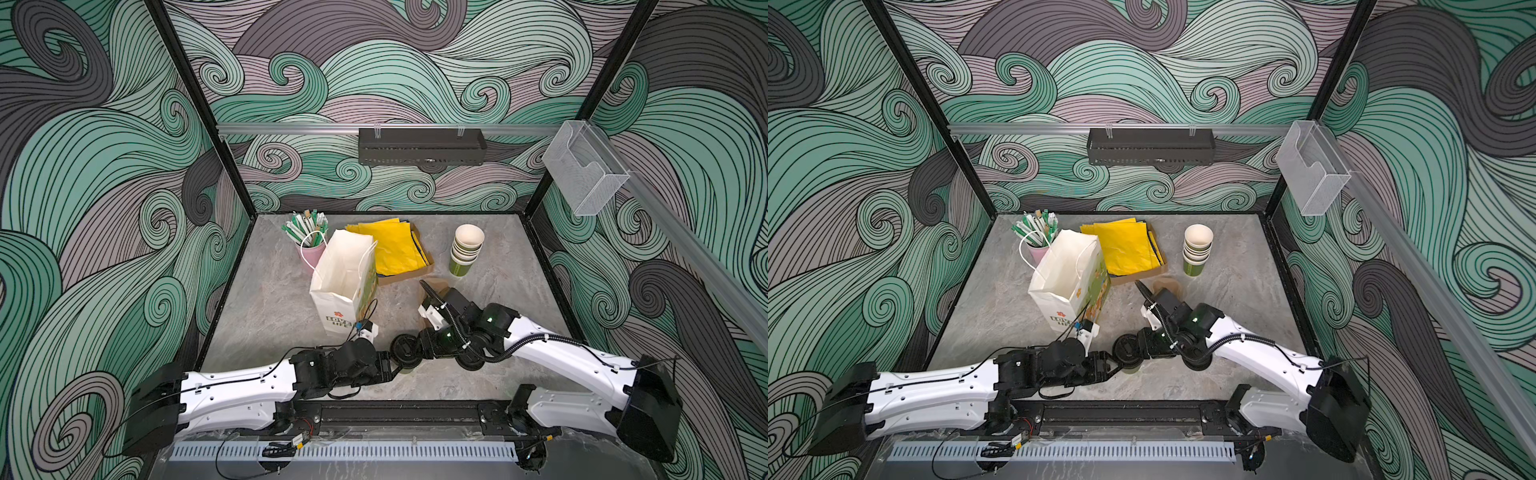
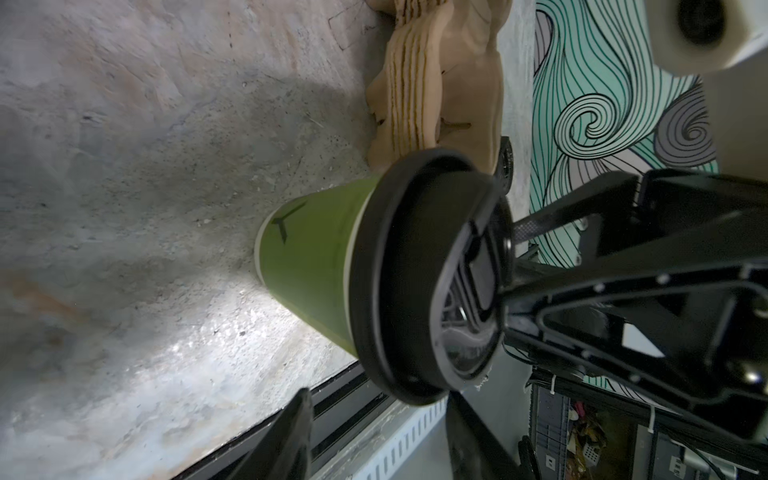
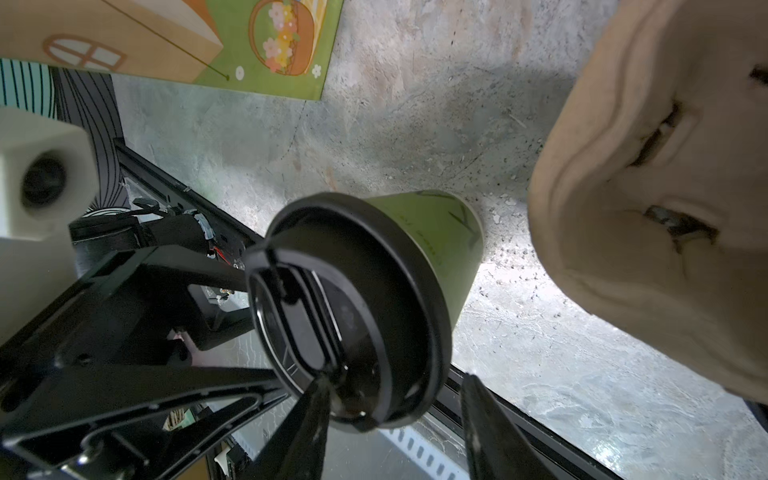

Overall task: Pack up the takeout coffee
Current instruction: 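Keep pressing the black lid with the right gripper while the left holds the cup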

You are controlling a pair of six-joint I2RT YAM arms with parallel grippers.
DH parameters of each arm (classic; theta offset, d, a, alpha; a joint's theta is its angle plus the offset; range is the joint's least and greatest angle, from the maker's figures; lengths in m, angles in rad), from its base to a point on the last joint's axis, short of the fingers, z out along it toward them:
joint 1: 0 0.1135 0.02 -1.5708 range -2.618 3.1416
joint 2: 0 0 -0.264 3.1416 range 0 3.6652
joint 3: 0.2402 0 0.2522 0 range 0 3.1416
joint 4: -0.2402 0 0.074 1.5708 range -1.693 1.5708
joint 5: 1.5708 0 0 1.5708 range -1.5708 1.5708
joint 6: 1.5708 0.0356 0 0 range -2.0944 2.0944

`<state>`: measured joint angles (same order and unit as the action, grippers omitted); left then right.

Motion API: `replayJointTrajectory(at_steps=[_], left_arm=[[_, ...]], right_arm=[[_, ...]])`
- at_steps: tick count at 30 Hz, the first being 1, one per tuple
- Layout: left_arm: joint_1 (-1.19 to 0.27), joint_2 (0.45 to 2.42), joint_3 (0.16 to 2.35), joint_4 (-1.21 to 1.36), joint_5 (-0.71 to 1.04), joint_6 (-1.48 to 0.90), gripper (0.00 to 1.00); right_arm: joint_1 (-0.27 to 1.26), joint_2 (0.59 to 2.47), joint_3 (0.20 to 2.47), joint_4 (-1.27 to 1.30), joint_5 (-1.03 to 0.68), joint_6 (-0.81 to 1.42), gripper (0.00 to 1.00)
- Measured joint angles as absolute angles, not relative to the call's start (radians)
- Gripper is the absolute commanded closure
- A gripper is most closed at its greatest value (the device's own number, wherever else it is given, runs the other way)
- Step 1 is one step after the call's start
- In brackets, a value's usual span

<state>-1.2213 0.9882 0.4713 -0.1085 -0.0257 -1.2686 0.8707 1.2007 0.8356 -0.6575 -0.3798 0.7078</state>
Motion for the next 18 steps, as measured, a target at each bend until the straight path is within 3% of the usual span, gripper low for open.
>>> replayJointTrajectory(at_steps=[13,18], left_arm=[[-1.212,1.06,0.554,-0.196,-0.007,-1.296,0.51],[-1.211,1.063,0.562,-0.228,-0.007,-1.299,0.4]], right_arm=[[0.87,1.195,0.826,-0.654,-0.388,0.707,0.49],[0.87,1.196,0.826,-0.654,-0.388,0.706,0.47]])
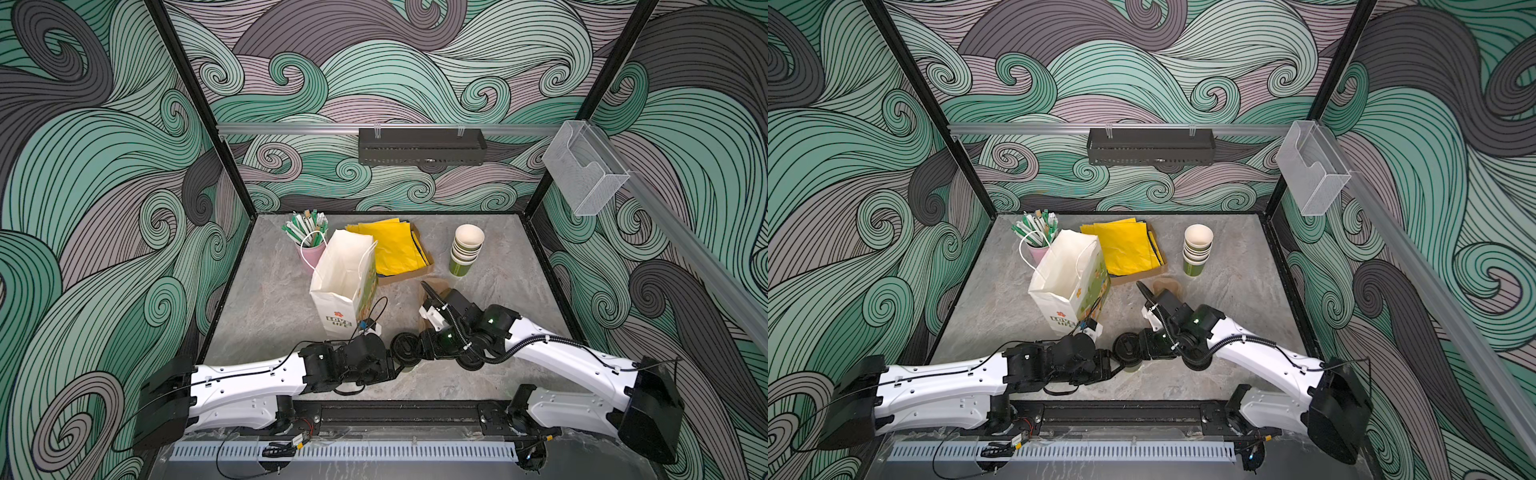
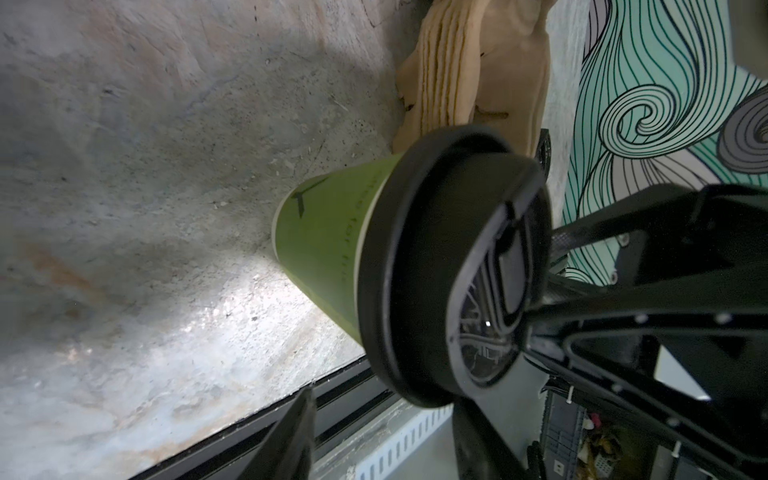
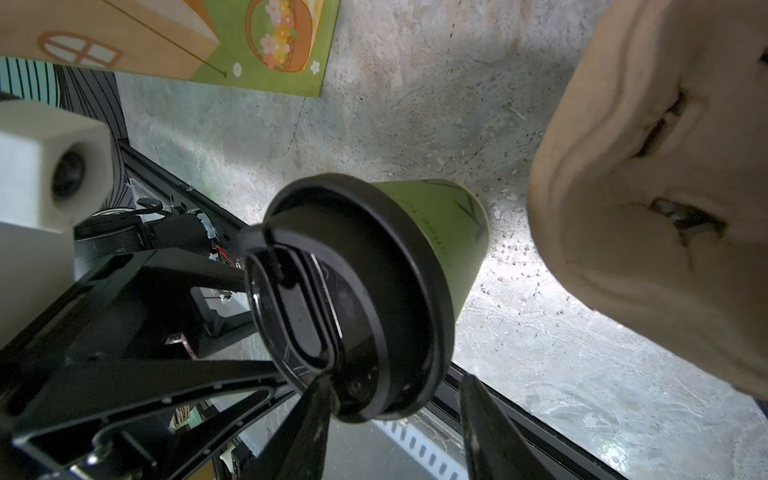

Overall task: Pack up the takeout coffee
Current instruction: 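Keep pressing the black lid with the right gripper while the left holds the cup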

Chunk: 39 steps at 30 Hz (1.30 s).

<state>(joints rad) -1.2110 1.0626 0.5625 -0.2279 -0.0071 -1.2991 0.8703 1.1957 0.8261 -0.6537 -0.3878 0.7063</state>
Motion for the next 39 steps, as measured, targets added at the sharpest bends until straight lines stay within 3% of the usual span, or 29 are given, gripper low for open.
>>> replayJointTrajectory(at_steps=[9,14,26,39], left_arm=[[-1.206,0.992,0.562,-0.221,0.013,-1.229,0.27],[-1.207,0.965,0.562,-0.19,0.033,-1.196,0.23],[-1.207,0.971,0.562,-0.187,-0.114,-1.235,0.41],[-1.207,1.04,0.584,-0.234,-0.202,-1.288,0.56]], right_arm=[[0.87,1.139,0.828,-0.633,-0.39,0.694,0.35],[0.854,1.074,0.855,-0.641,-0.379,0.66,0.43],[0.843,1.158,0.865,-0.683,-0.367,0.631,0.67],[0.843,1.177,0.865,-0.714,-0.366,0.628,0.8]])
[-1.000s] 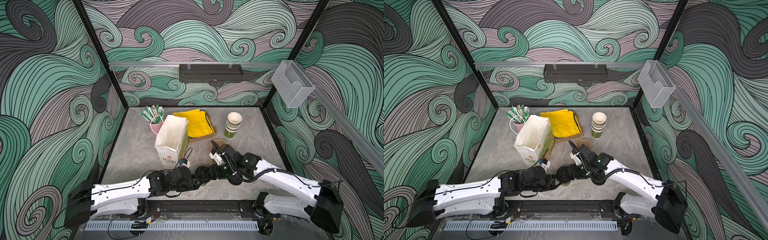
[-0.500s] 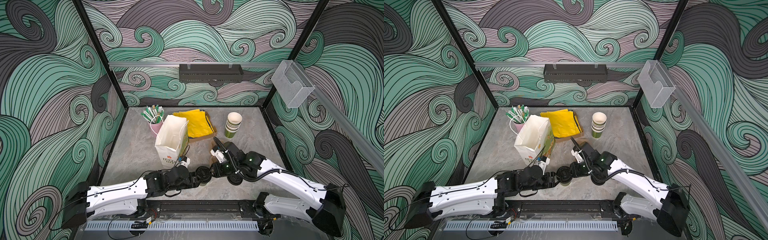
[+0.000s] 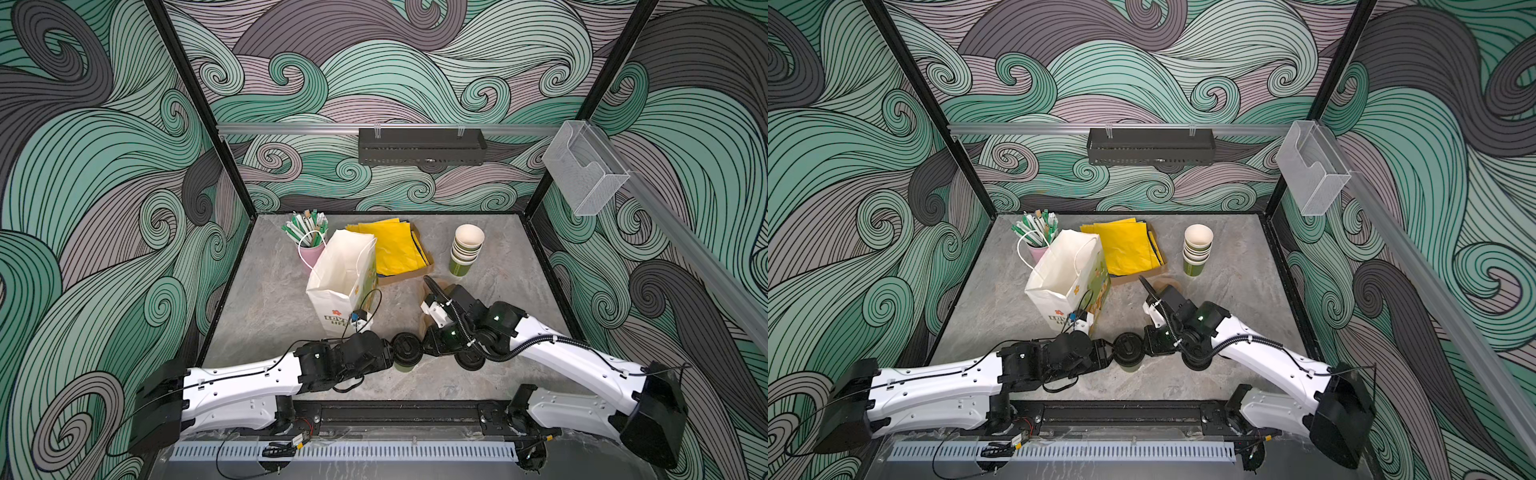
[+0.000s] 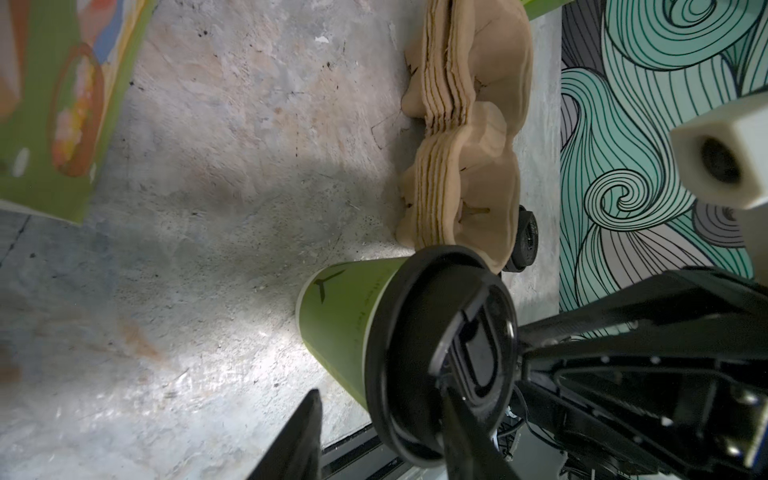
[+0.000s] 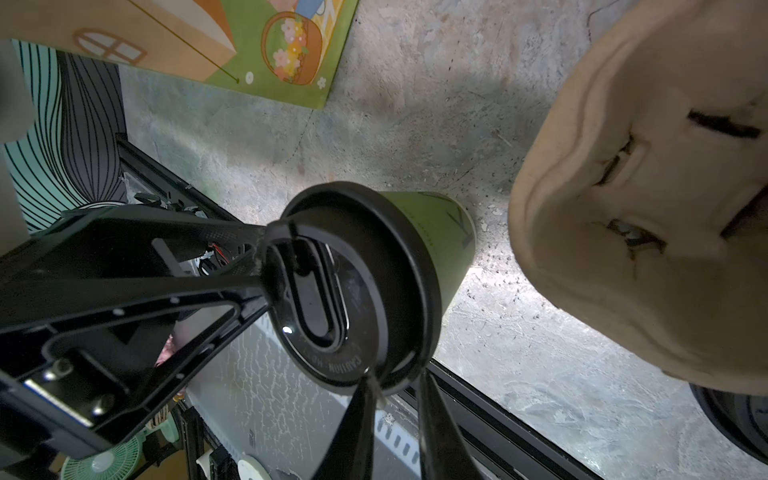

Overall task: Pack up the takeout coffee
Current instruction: 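Keep pressing the black lid with the right gripper while the left holds the cup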

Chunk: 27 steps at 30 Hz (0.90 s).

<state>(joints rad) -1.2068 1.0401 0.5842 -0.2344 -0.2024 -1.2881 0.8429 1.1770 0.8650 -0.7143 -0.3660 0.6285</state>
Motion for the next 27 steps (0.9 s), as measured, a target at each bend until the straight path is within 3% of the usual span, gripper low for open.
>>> replayJointTrajectory(at_steps=[27], left_arm=[[-1.207,1.071,0.609,-0.237,-0.186,-1.294,0.6]], right_arm=[[0.842,1.174,0.87,-0.735,-0.356,0.633,0.77]])
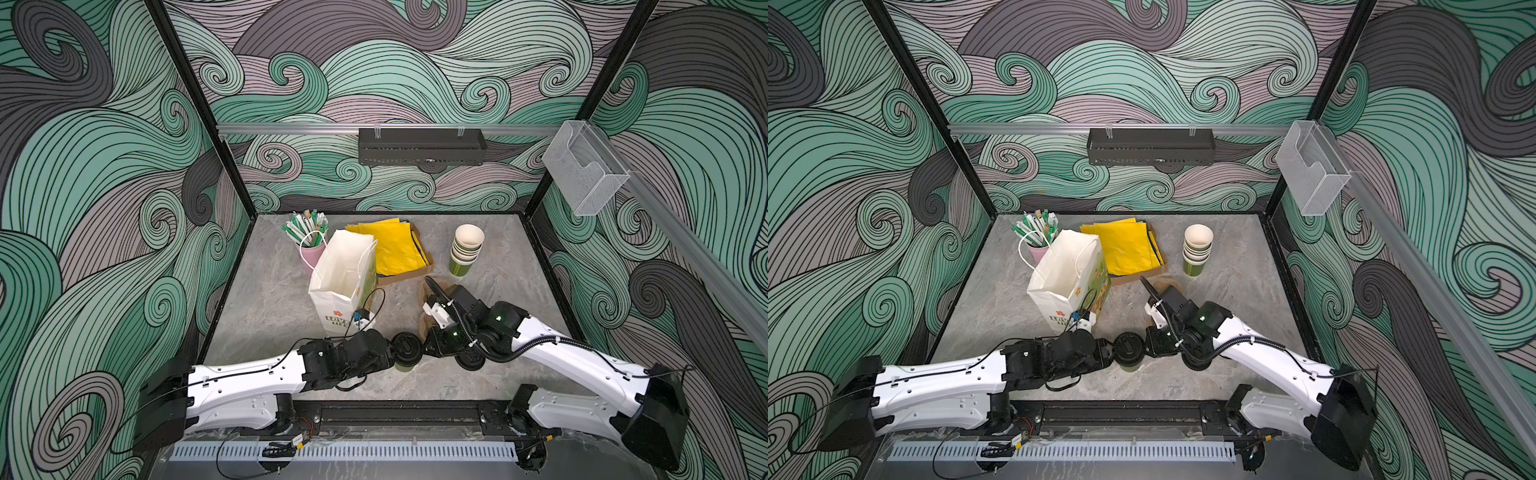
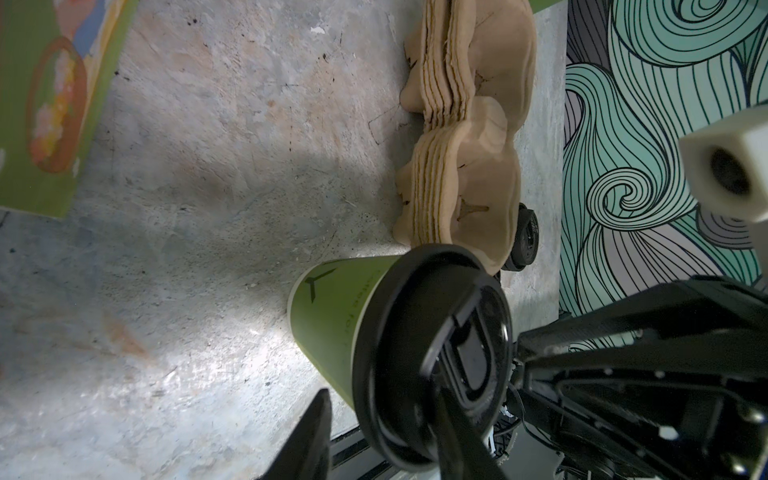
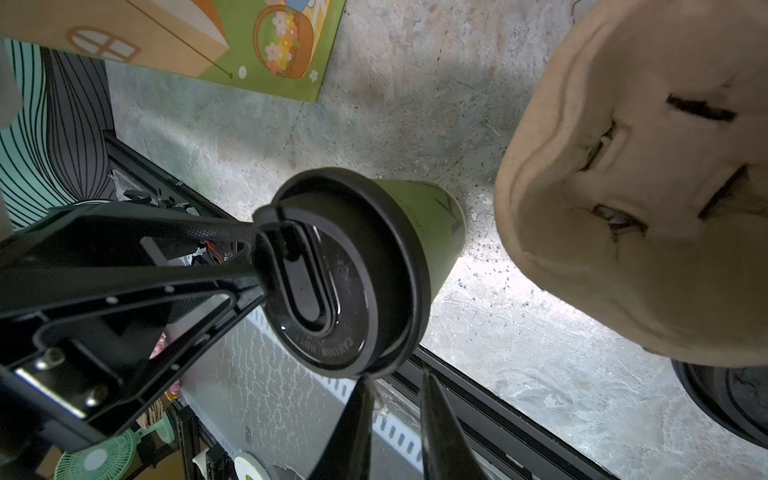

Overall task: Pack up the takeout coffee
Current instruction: 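Keep pressing the black lid with the right gripper while the left holds the cup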

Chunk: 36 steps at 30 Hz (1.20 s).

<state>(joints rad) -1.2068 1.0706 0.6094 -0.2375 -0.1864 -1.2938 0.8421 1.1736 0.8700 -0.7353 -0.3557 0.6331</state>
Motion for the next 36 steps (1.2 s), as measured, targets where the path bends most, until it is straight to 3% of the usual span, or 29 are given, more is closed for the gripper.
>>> replayJointTrajectory(at_steps=[30,33,36], left_arm=[[-1.2,1.124,0.658,-0.271,-0.171,-1.295,0.64],[-1.2,1.122,0.658,-0.271,-0.171,-1.295,0.64],[-1.2,1.122,0.659,-0.266,-0.171,-1.294,0.63]], right_arm=[[0.85,1.274,0.9,-0.771,-0.362,0.64,0.76],[0.853,1.267,0.905,-0.776,-0.355,0.639,0.73],[0.861,1.242,0.905,-0.794,-0.325,0.632,0.64]])
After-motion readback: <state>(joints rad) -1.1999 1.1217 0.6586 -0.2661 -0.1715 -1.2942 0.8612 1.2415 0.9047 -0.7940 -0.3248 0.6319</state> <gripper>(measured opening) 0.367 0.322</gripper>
